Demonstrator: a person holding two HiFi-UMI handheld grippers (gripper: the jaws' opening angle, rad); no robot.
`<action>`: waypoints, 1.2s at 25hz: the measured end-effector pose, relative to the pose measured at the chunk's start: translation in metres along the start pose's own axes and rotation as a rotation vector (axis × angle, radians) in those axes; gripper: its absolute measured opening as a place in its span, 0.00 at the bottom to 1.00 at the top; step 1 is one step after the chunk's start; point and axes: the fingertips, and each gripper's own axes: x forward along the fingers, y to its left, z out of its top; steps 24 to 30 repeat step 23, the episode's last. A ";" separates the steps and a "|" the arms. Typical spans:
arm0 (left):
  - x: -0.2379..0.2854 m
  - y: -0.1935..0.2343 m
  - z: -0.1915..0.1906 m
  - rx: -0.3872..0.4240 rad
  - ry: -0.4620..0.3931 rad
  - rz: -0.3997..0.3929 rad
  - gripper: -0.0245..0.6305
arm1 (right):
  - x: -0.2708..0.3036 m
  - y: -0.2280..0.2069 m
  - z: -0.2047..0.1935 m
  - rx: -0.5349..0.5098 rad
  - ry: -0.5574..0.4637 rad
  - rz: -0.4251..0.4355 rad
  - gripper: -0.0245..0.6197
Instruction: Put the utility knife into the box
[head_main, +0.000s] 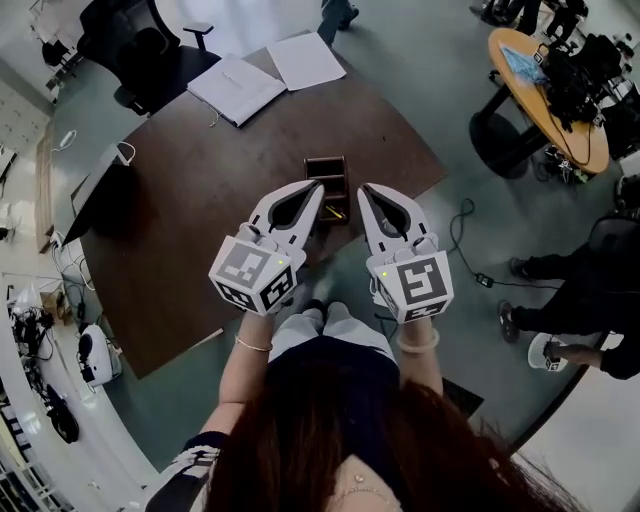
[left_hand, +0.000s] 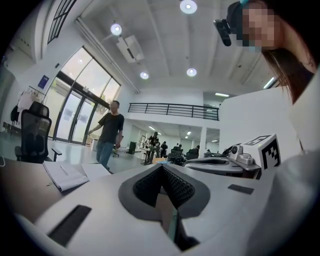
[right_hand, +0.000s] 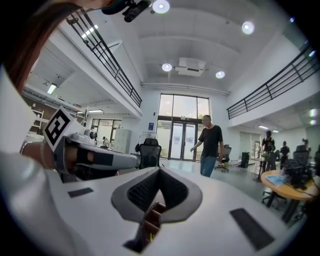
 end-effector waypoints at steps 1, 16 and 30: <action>0.001 -0.001 0.001 -0.001 -0.002 -0.002 0.04 | -0.002 -0.002 0.002 0.001 -0.005 -0.002 0.06; -0.006 -0.012 -0.003 -0.016 -0.004 -0.014 0.04 | -0.015 0.005 0.013 0.016 -0.032 0.004 0.06; -0.012 -0.012 -0.004 -0.020 0.000 -0.015 0.04 | -0.016 0.012 0.014 0.017 -0.029 0.008 0.06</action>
